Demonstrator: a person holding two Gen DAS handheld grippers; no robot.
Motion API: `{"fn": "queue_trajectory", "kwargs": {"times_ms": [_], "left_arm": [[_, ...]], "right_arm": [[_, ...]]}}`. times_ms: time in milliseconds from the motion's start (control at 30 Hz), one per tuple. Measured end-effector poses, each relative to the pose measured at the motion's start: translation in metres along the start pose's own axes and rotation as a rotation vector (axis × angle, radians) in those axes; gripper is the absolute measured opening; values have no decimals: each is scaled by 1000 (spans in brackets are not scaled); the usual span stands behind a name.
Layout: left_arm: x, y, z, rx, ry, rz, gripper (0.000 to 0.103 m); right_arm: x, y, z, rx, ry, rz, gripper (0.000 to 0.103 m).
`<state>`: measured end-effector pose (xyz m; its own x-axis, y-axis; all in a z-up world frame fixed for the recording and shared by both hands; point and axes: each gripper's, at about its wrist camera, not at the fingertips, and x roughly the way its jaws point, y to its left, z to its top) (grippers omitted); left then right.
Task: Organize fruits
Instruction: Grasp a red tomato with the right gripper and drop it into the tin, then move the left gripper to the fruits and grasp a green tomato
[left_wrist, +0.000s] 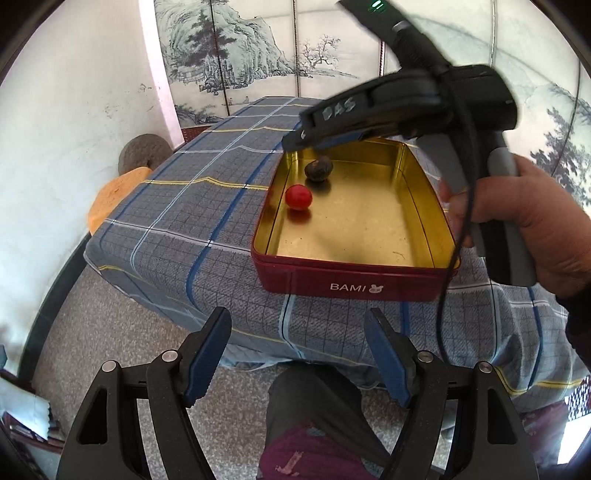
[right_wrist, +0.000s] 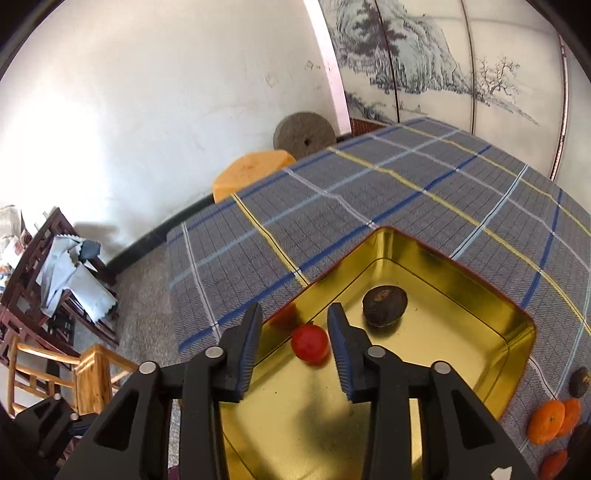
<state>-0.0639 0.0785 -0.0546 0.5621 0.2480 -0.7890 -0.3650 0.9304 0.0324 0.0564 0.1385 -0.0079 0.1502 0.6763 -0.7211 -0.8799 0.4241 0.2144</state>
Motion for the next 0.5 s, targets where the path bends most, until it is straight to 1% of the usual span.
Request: {"fn": "queue_trajectory", "kwargs": {"times_ms": [33, 100, 200, 267, 300, 367, 467, 500], "left_arm": [[0, -1, 0, 3, 3, 1, 75], [1, -3, 0, 10, 4, 2, 75], [0, -6, -1, 24, 2, 6, 75], [0, -9, 0, 33, 1, 8, 75], [0, -10, 0, 39, 2, 8, 75], [0, -14, 1, 53, 1, 10, 75], [-1, -22, 3, 79, -5, 12, 75], [-1, -26, 5, 94, -10, 10, 75]], "right_arm": [[-6, -1, -1, 4, -14, 4, 39], [-23, -4, -7, 18, -52, 6, 48], [-52, -13, -20, 34, -102, -6, 54], [-71, -22, -33, 42, -128, -26, 57], [-81, -28, -41, 43, -140, -41, 57], [-103, -41, -62, 42, -157, -101, 58], [-132, -65, -98, 60, -149, -197, 58], [-141, -74, -111, 71, -143, -232, 60]]}}
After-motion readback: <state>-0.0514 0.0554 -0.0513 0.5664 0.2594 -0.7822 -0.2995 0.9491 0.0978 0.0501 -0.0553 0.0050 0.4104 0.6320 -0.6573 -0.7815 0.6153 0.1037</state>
